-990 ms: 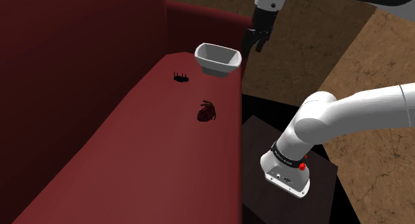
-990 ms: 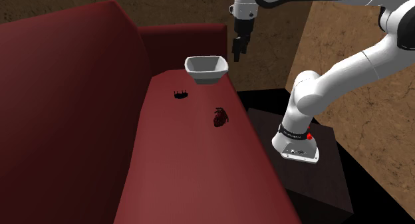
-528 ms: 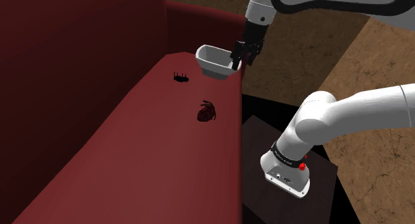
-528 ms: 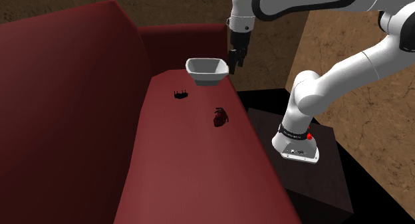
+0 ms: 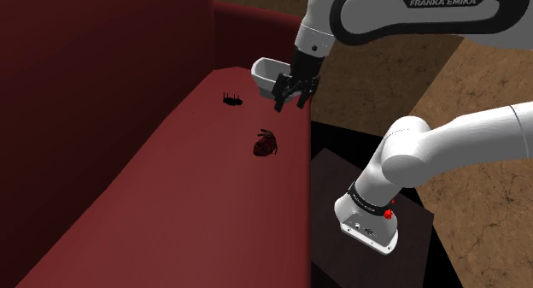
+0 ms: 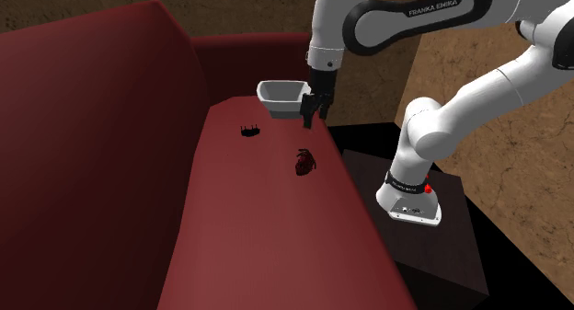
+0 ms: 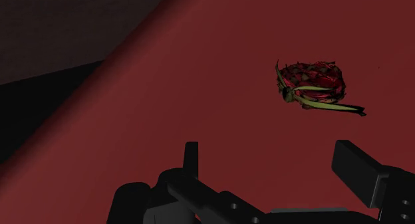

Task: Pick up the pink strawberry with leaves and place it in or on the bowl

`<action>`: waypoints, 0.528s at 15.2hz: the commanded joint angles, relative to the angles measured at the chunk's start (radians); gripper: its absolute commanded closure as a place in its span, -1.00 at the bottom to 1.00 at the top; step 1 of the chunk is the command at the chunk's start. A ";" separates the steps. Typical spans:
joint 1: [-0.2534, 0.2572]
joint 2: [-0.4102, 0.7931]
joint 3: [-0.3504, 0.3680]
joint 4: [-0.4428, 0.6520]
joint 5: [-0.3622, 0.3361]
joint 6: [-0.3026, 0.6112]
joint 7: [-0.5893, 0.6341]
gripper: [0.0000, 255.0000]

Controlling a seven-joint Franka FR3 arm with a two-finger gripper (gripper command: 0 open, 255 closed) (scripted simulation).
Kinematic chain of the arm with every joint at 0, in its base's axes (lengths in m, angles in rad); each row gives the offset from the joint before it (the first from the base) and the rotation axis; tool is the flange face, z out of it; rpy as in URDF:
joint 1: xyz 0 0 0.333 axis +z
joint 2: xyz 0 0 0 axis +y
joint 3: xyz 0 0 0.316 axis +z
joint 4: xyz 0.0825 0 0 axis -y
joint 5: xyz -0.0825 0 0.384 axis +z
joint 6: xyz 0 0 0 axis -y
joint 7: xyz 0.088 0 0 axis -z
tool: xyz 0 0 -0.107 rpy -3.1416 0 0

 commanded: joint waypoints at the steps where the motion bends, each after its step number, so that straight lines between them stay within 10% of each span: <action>1: 0.026 0.018 0.034 -0.020 0.060 0.055 0.048 -1.00; 8: 0.072 0.093 0.098 -0.064 0.166 0.208 0.109 -1.00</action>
